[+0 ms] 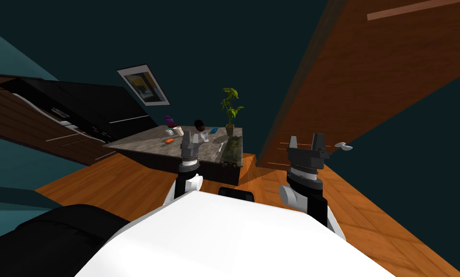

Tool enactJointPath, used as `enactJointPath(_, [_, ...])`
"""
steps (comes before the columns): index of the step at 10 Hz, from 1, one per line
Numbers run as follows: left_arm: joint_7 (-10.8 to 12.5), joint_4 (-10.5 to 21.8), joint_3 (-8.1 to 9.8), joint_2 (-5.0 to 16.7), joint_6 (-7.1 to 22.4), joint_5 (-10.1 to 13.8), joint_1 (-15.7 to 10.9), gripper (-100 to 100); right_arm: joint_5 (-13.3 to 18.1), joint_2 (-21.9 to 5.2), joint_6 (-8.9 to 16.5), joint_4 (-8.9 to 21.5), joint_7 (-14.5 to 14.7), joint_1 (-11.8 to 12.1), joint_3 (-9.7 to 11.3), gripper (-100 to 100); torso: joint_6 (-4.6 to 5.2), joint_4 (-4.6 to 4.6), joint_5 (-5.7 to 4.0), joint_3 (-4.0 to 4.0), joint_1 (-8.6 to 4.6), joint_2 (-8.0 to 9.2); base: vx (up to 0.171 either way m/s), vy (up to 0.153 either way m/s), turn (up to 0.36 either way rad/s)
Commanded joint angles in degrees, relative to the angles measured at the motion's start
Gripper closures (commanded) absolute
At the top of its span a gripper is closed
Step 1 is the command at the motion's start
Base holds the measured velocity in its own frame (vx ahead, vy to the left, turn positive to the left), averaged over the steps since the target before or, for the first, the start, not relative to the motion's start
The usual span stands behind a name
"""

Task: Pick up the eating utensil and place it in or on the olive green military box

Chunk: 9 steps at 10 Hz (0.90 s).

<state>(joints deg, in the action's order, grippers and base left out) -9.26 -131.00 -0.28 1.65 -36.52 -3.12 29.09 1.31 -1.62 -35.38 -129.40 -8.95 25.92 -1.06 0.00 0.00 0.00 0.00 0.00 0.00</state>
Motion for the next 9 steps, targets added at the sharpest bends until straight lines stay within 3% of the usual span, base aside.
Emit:
enactJointPath(1, [0.5, -0.2, -0.07, 1.9, 0.4, 0.2, -0.5, -100, 0.0, 0.0, 0.0, 0.0, 0.0, 0.0, 0.0, 0, 0.0, 0.0, 0.0, 0.0, 0.0, 0.0, -0.039, 0.028, -0.011])
enactJointPath(5, [2.4, -0.6, -0.24, 6.6, 2.0, 0.7, -2.3, -100, 0.0, 0.0, 0.0, 0.0, 0.0, 0.0, 0.0, 0, 0.0, 0.08, 0.08, 0.2, 0.37, 0.35, -0.096, 0.086, -0.032])
enactJointPath(9, [5.1, -0.2, -0.84, 13.0, 4.9, 1.5, -4.8, -100, 0.0, 0.0, 0.0, 0.0, 0.0, 0.0, 0.0, 0, 0.01, 0.1, 0.09, 0.26, 0.39, 0.44, -0.116, 0.099, -0.085])
